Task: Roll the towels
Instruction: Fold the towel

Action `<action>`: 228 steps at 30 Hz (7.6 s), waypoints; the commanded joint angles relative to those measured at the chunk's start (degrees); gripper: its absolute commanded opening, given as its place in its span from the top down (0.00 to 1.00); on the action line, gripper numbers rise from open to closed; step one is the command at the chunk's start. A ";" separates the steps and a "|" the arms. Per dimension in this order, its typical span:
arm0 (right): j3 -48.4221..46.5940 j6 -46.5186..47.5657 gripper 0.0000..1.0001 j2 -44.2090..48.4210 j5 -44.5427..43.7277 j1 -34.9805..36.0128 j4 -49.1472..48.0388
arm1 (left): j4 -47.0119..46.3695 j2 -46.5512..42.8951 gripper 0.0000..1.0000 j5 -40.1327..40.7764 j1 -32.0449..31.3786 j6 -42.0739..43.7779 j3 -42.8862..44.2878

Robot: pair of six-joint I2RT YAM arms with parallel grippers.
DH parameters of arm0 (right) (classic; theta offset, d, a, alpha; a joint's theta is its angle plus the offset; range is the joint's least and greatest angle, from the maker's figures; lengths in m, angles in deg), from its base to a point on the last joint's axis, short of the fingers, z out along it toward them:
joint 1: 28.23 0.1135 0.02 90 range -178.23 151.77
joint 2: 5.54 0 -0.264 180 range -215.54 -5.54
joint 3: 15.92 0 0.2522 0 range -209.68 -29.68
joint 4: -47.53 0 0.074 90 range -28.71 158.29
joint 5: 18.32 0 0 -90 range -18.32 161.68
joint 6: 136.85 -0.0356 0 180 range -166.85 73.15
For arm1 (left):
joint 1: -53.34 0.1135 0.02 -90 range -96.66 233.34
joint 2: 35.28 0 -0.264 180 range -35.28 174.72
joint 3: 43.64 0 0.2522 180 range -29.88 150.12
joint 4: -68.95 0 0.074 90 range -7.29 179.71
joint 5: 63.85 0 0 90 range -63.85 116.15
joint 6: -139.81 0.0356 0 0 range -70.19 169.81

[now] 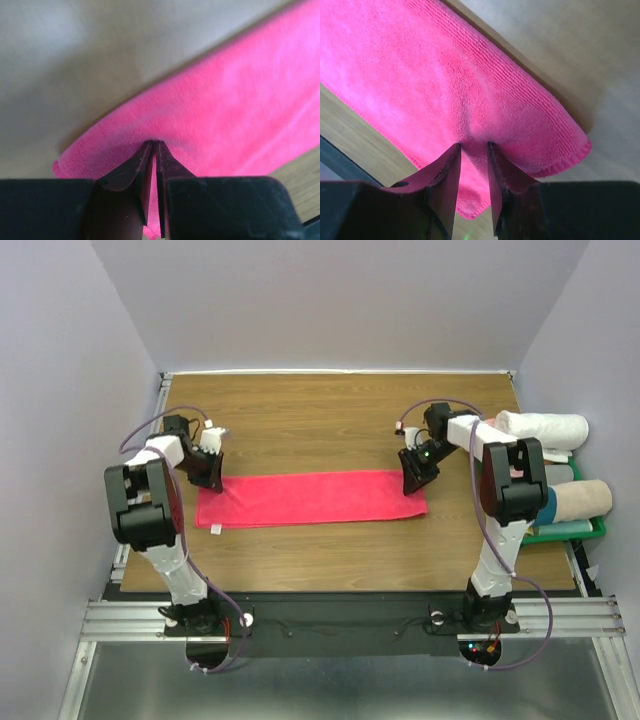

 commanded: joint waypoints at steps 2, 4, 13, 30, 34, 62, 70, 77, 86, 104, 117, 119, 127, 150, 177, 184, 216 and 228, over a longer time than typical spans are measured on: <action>9.69 1.57 0.66 3.15 -2.05 2.43 1.17 | -2.98 14.43 0.82 2.38 -3.44 -5.39 20.49; 11.19 2.10 0.65 4.56 0.22 5.50 3.27 | -1.31 20.51 0.82 1.50 -5.55 -6.19 29.22; 13.84 0.87 0.61 8.32 14.55 20.11 5.03 | 6.61 39.28 0.66 -4.04 -10.48 -9.89 72.86; 14.00 -7.83 0.60 14.85 -4.68 13.96 -1.03 | -13.26 -13.62 0.50 6.60 -29.09 -1.27 7.93; 16.64 -7.21 0.63 11.68 -7.14 13.96 -1.46 | -14.83 -19.61 0.37 8.34 -41.30 -4.58 1.24; 3.99 -5.90 0.38 11.85 7.97 -6.69 7.76 | -22.49 9.20 0.49 37.01 -87.56 -28.43 11.25; 3.55 -4.40 0.38 12.21 7.00 -7.31 8.12 | -19.67 10.52 0.59 29.02 -82.91 -28.87 8.96; 3.29 -3.87 0.38 12.03 6.74 -8.53 8.12 | -17.48 12.37 0.91 20.93 -79.30 -27.73 10.36; 3.20 -3.43 0.38 12.12 6.65 -9.68 8.20 | -16.77 6.76 1.00 15.40 -80.44 -24.74 12.73; 3.55 -2.73 0.38 10.71 6.57 -9.95 8.03 | -13.79 2.26 1.00 3.44 -72.26 -21.49 15.64; 5.13 -1.85 0.38 11.59 6.04 -9.95 7.94 | -14.92 2.00 0.48 5.72 -77.80 -21.14 11.25; 5.31 -1.85 0.38 11.42 6.30 -9.95 7.94 | -14.49 1.48 0.47 6.24 -78.06 -20.26 11.33; 5.13 -1.94 0.38 11.68 6.21 -9.95 8.03 | -11.85 2.79 0.47 10.90 -80.97 -19.11 10.46; 5.13 -1.59 0.39 10.89 6.56 -9.95 7.94 | -11.32 11.84 0.47 18.45 -81.67 -19.81 9.22; 4.61 -1.76 0.39 9.31 6.65 -9.95 7.85 | -5.26 -4.85 1.00 -7.12 -58.57 -8.49 8.61; 4.60 -1.68 0.39 8.60 7.09 -9.95 7.85 | -3.15 -2.58 1.00 -9.31 -44.95 -3.04 8.52; 6.01 -0.88 0.42 7.99 8.41 -9.95 7.85 | -3.32 3.58 1.00 -14.06 -32.36 -5.58 10.63; 6.10 -0.27 0.41 8.25 9.29 -9.95 7.94 | -3.41 -0.19 0.43 -13.27 -30.52 -1.19 9.58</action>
